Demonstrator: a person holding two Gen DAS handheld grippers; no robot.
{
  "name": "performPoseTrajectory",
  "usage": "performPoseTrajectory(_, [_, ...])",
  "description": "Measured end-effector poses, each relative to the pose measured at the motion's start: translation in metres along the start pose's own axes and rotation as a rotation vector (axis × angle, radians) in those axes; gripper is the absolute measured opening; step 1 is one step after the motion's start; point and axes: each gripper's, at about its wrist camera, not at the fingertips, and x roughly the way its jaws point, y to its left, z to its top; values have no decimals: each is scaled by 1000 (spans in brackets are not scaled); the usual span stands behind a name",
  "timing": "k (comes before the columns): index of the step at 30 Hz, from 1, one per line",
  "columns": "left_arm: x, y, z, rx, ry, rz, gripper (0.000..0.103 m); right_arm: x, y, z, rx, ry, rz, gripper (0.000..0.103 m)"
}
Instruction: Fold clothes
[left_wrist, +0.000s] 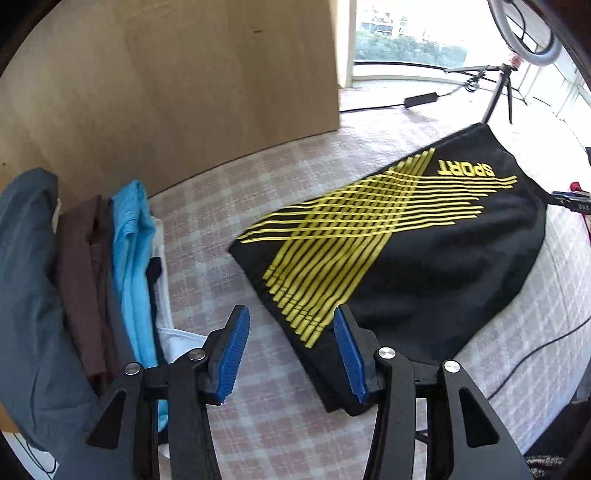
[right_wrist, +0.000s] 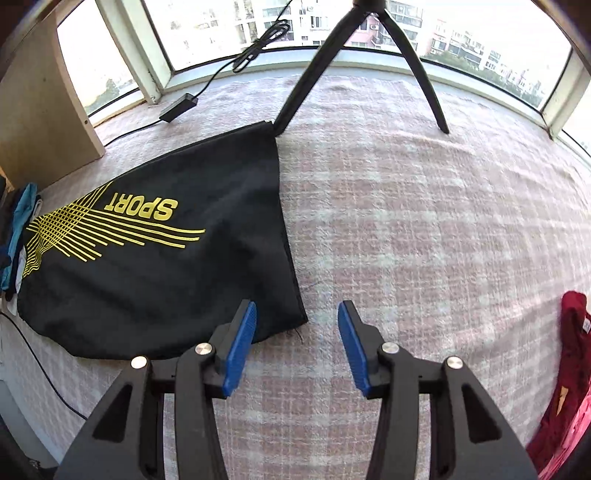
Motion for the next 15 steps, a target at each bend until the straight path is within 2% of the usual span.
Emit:
performPoseTrajectory(6, [12,-106,1,201,7,-112,46,22,-18,-5,116,20,108,46])
performPoseTrajectory(8, [15,-138,7,263,1,-142,46,23,-13,-3,104,-3,87,46])
performPoseTrajectory(10, [18,-166,17,319,-16,-142,46,25,-6,-1,84,-9,100,46])
performPoseTrajectory(13, [23,-190,33,361,-19,-163,46,27,9,1,24,-11,81,47])
performPoseTrajectory(15, [26,-193,41,368,-18,-150,46,27,10,-2,17,-23,80,46])
